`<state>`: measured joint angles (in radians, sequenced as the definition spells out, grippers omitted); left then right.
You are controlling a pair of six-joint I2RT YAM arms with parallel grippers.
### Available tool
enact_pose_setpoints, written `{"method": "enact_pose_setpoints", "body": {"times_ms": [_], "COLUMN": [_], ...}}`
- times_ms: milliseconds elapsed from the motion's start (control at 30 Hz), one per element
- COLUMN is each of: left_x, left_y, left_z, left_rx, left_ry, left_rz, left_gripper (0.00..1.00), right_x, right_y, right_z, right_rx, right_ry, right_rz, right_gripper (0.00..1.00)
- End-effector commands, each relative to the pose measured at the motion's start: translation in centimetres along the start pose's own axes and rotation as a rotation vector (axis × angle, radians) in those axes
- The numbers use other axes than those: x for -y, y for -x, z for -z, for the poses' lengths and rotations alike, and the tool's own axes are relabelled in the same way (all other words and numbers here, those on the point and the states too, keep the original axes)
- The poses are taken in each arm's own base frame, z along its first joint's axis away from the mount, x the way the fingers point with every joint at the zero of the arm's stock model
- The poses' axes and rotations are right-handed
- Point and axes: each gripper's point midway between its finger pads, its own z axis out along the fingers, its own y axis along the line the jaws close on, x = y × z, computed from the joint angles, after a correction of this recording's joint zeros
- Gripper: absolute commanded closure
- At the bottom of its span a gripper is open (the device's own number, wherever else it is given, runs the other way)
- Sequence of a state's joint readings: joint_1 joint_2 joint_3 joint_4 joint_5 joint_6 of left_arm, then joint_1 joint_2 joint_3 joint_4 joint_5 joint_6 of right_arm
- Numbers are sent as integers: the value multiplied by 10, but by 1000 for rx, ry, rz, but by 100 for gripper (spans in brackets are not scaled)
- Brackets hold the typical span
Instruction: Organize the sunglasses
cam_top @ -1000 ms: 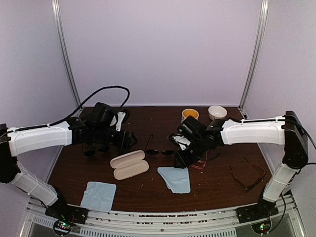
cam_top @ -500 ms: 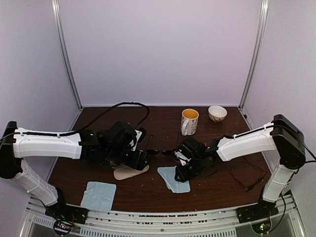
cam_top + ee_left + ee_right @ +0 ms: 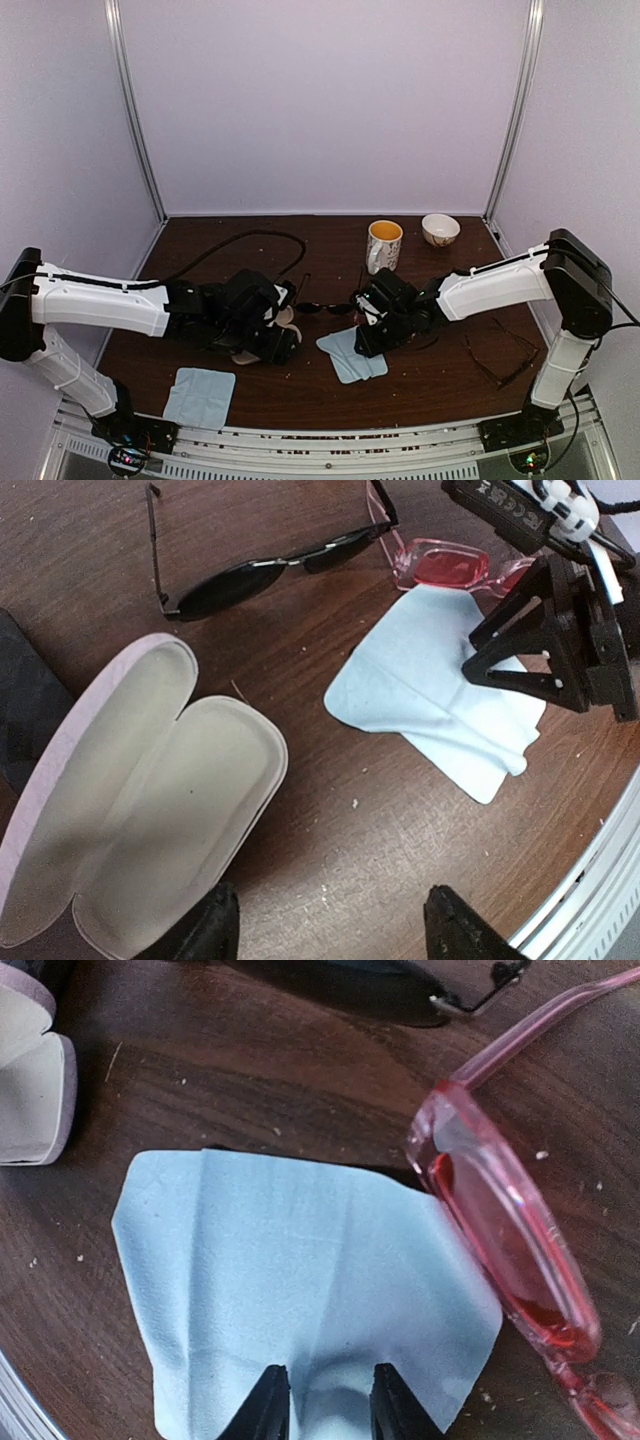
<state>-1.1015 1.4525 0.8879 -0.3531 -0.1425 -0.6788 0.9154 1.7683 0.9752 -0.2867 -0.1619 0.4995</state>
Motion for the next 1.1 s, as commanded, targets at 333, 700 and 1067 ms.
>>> {"method": "enact_pose_setpoints", "body": {"times_ms": [333,700,1067], "left_x": [47,85,105], "left_y": [2,1,-6], "left_z": [-9,-20,-62], "left_rx": [-14,-12,-115], "left_ry": [-154,-236,-277], "left_rz": [-269,-541,-685], "left_gripper": [36,36,46], "right_x": [12,38,90], "right_y": [-8,23,-4], "right_z": [19,98,123], "right_rx": [-43,161,256], "right_ry": [-29,-150,-234], "right_rz": [25,-47,-198], "right_gripper": [67,57,54]}}
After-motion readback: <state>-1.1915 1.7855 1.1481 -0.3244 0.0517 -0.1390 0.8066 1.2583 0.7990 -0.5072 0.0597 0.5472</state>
